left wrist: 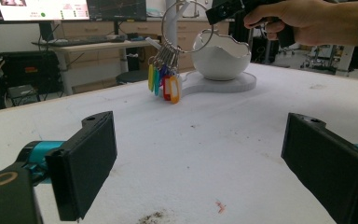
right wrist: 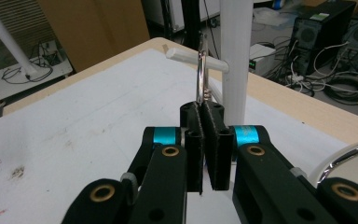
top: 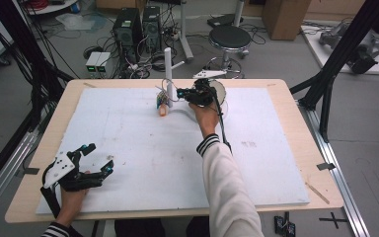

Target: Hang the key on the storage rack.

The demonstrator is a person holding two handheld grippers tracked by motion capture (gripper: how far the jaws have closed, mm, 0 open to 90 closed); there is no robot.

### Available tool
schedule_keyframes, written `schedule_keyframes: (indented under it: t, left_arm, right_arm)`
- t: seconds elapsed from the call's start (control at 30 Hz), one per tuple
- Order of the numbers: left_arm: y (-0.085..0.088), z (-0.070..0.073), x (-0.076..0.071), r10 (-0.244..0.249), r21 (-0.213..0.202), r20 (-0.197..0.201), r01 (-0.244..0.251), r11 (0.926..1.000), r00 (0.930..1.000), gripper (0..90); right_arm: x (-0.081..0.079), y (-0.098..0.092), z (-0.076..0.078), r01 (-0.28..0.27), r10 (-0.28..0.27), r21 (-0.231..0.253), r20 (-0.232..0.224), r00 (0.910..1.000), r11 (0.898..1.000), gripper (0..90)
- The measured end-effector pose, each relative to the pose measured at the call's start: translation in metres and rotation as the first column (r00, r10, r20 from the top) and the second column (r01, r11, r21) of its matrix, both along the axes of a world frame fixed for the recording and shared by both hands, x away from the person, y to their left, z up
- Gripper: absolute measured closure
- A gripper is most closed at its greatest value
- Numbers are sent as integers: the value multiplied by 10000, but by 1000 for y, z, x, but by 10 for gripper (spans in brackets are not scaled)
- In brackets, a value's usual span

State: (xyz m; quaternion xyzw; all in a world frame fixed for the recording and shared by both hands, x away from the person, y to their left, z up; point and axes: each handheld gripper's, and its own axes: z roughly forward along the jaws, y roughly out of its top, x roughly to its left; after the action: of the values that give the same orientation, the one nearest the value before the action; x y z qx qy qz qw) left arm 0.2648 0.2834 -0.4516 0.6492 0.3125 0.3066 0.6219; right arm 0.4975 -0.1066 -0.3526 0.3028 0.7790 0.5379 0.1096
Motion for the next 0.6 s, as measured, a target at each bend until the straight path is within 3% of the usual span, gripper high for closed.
schedule_keyframes:
  t: [0.07,0.2,0.33,0.43,0.53,0.6]
  left_arm:
    - [0,0,0,-2,9,-3,2,10000,10000,107]
    - [0,0,0,1,20,10,-1,10000,10000,107]
    - [0,0,0,-7,44,12,7,10000,10000,107]
    - [0,0,0,-4,73,14,4,10000,10000,107]
    - [0,0,0,-9,78,6,9,10000,10000,107]
    - [0,0,0,-2,84,11,2,10000,10000,107]
  right_arm:
    - [1,1,-2,22,-21,-124,49,10000,9999,864]
    - [1,0,0,166,-175,334,272,9995,9993,857]
    - [-2,0,2,142,-134,-214,367,9992,9997,805]
    - [-6,-1,6,122,-105,-341,484,9988,9993,759]
    - [-11,-1,11,-27,54,-435,616,9981,9990,656]
    - [-14,-1,14,-138,158,-326,590,9981,9994,483]
